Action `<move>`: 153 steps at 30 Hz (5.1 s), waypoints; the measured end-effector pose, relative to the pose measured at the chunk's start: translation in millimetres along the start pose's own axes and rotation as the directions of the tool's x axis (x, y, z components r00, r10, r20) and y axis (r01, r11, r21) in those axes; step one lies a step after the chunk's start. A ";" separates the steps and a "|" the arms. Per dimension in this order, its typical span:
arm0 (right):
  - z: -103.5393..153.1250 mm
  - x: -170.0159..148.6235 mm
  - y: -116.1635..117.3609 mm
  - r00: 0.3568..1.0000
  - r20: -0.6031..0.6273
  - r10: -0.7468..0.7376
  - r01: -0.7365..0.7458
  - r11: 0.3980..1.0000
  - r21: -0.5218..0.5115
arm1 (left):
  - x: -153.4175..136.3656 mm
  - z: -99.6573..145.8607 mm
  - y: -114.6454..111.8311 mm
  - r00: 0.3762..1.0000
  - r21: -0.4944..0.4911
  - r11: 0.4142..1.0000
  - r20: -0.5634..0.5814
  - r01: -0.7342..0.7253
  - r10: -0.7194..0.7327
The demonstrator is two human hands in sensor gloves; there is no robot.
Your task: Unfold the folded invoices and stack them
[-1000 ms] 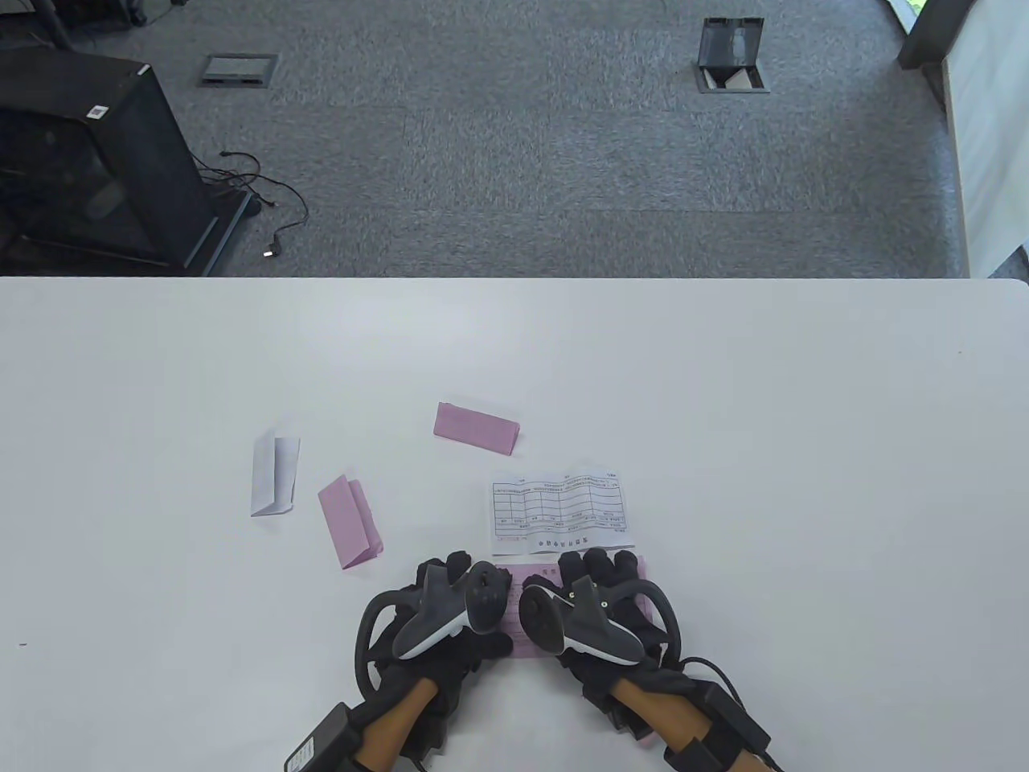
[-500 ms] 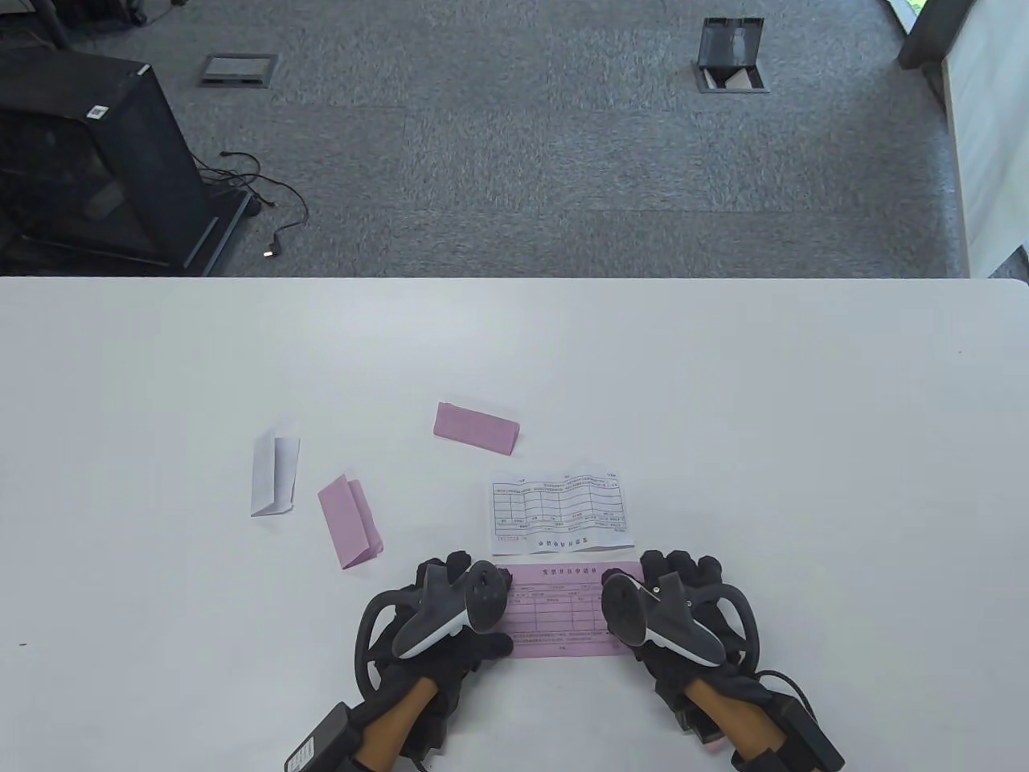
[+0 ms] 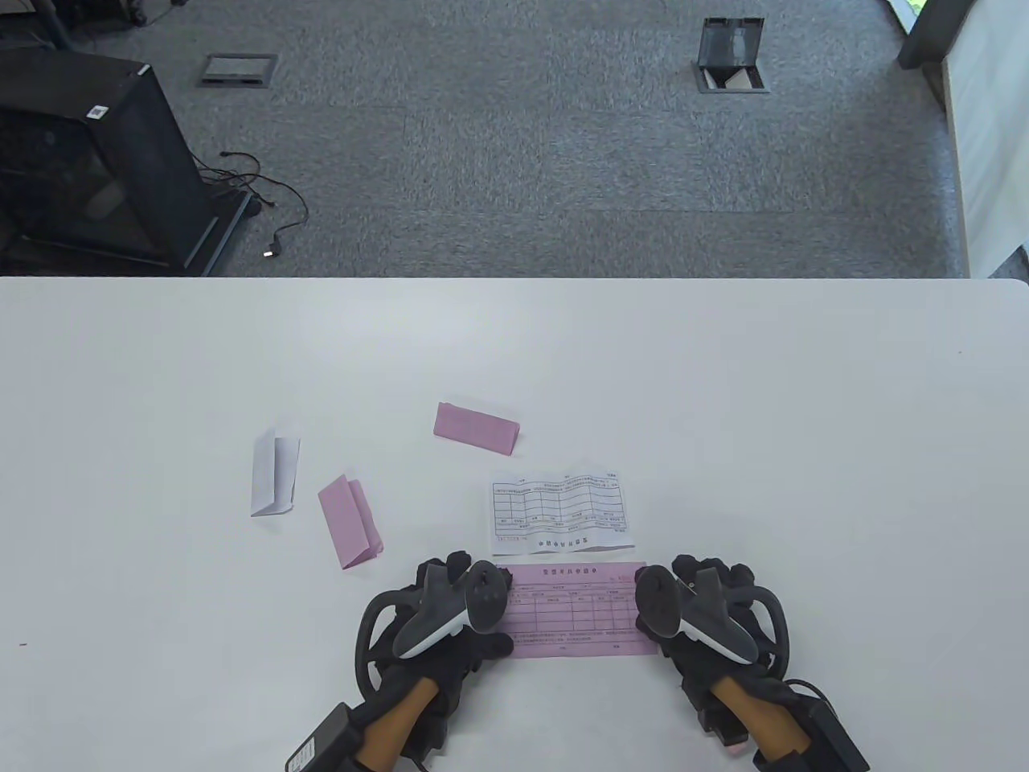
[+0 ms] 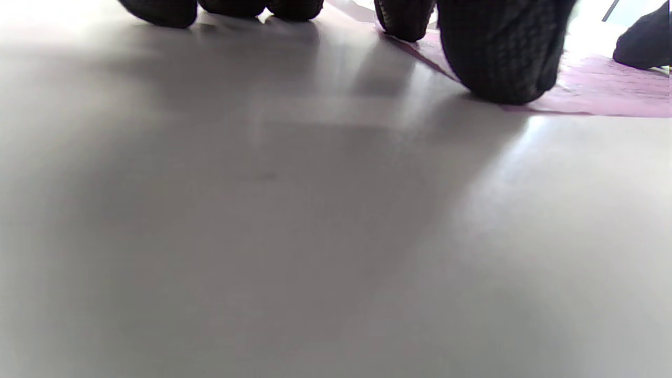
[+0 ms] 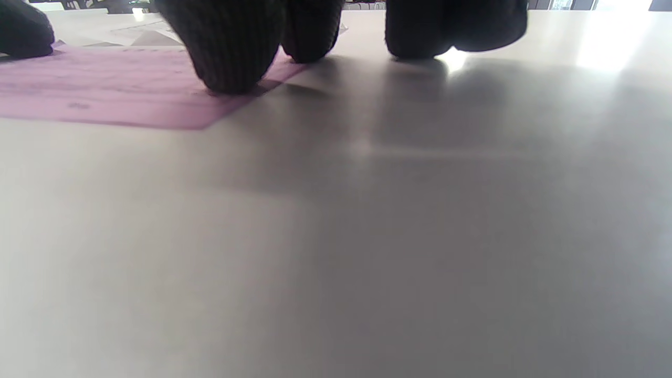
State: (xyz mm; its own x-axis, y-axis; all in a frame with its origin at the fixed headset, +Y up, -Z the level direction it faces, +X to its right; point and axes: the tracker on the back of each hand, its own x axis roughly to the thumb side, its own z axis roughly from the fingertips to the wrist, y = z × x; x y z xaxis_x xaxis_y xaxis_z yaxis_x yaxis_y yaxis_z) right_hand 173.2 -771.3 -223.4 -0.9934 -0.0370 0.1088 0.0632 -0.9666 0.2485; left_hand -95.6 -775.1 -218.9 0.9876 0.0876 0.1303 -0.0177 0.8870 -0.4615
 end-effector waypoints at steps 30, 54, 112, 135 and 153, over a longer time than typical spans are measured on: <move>2.1 18.3 5.1 0.991 -0.067 -0.115 0.112 0.992 -0.052 | 0.5 0.2 -0.9 1.000 0.008 1.000 0.007 0.003 -0.003; 37.4 17.2 -42.4 0.710 0.226 -0.667 0.704 0.679 -0.207 | -24.0 4.6 16.5 0.948 -0.013 0.948 0.016 -0.319 0.319; -101.2 16.8 -44.9 0.939 -0.285 -0.190 0.145 0.974 -0.171 | -12.2 -87.8 57.1 0.868 0.292 0.866 -0.174 -0.405 0.464; -114.7 13.1 -31.1 0.933 -0.358 -0.026 -0.008 0.996 -0.094 | -8.8 -106.7 56.6 0.914 0.236 0.967 -0.362 -0.098 0.181; -46.3 -37.7 -32.7 0.917 -0.187 -0.353 0.314 0.926 -0.208 | -23.3 -112.1 100.1 0.926 0.336 0.937 -0.313 -0.099 0.210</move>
State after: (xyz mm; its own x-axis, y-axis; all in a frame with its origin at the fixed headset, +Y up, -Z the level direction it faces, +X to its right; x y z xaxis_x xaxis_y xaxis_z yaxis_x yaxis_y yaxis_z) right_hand 204.1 -750.0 -280.2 -0.9509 0.2600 -0.1681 -0.2737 -0.9597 0.0640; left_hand -102.9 -739.2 -366.5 0.9598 0.1254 -0.2511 -0.1668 0.9744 -0.1507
